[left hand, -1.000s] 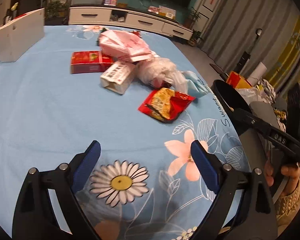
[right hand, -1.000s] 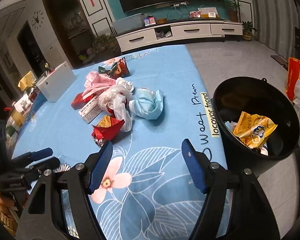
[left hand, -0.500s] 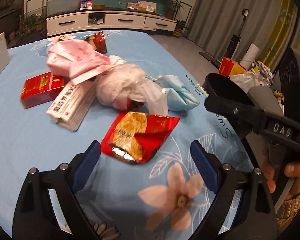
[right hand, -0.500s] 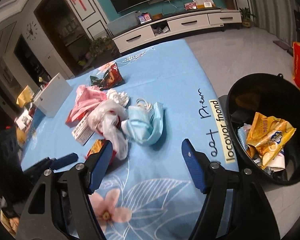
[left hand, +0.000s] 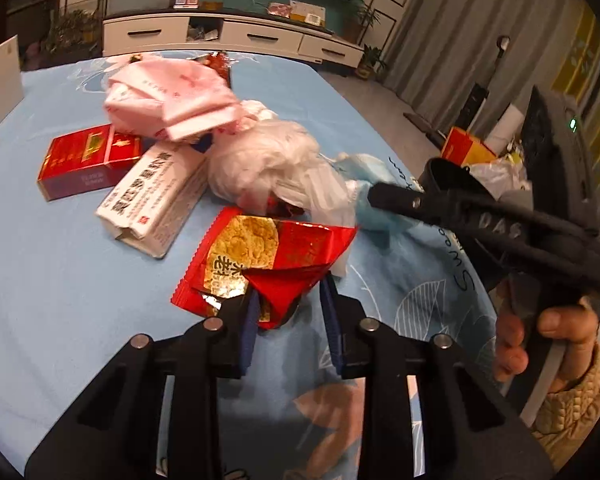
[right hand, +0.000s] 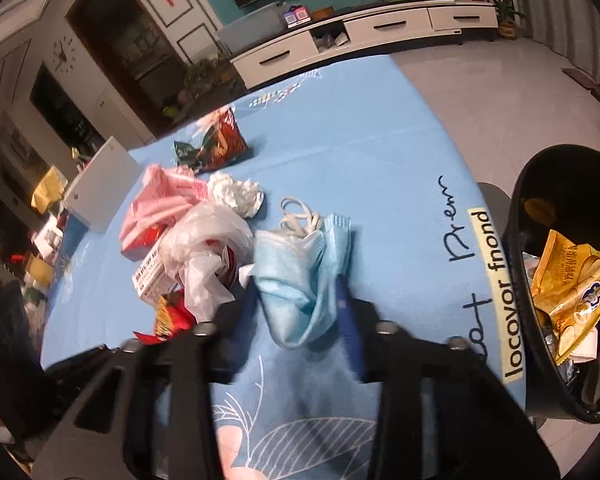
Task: Collect trash
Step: 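Grasp the red wrapper with the left tool while the right tool grasps the blue mask, then carry red wrapper and blue mask over the black bin and open both tools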
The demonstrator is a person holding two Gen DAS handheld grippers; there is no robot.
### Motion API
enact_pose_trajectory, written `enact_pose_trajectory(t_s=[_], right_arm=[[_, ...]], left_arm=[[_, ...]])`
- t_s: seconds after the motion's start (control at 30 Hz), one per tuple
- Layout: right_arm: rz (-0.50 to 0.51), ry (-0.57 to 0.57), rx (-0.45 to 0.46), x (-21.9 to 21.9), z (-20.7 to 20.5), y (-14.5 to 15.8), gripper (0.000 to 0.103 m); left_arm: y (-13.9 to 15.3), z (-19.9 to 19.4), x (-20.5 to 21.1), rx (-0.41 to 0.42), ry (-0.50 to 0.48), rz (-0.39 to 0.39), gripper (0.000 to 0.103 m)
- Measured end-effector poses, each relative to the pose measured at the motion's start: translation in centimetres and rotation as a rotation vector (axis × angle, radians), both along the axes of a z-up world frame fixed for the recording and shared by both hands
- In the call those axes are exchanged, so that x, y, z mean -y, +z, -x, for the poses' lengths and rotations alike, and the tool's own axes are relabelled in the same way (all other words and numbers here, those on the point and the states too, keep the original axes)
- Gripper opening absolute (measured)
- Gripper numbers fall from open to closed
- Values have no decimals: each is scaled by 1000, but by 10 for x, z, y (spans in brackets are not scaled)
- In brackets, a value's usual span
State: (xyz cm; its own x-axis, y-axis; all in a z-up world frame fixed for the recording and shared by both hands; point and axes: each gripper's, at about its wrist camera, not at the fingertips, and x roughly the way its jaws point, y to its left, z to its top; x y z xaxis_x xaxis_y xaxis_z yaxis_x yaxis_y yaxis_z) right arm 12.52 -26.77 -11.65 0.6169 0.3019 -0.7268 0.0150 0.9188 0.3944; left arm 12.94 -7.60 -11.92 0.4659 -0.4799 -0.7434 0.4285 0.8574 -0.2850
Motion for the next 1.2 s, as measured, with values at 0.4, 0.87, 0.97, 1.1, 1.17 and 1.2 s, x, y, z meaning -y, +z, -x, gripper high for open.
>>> enact_pose_trajectory(t_s=[0.4,0.87,0.97,1.1,1.17,1.2], right_arm=[[-58,-45,97,20,48,25,9],[-59,-280,155,106,132,43,9],[-67,-341,163,127,143,40,9],[-83,-395,174,146,151,34,9],[-92,-412,174,150,151,30,9],[-98,-425,172,154,152,27,9]], left_arm=[[38,25,-50,17,59,133,29],[73,47,9,90,-79,122,29],[79,46,39,110,-140,101,29],[83,40,88,122,-232,81,29],[82,34,110,113,-268,81,29],[81,30,124,108,-289,77,30]])
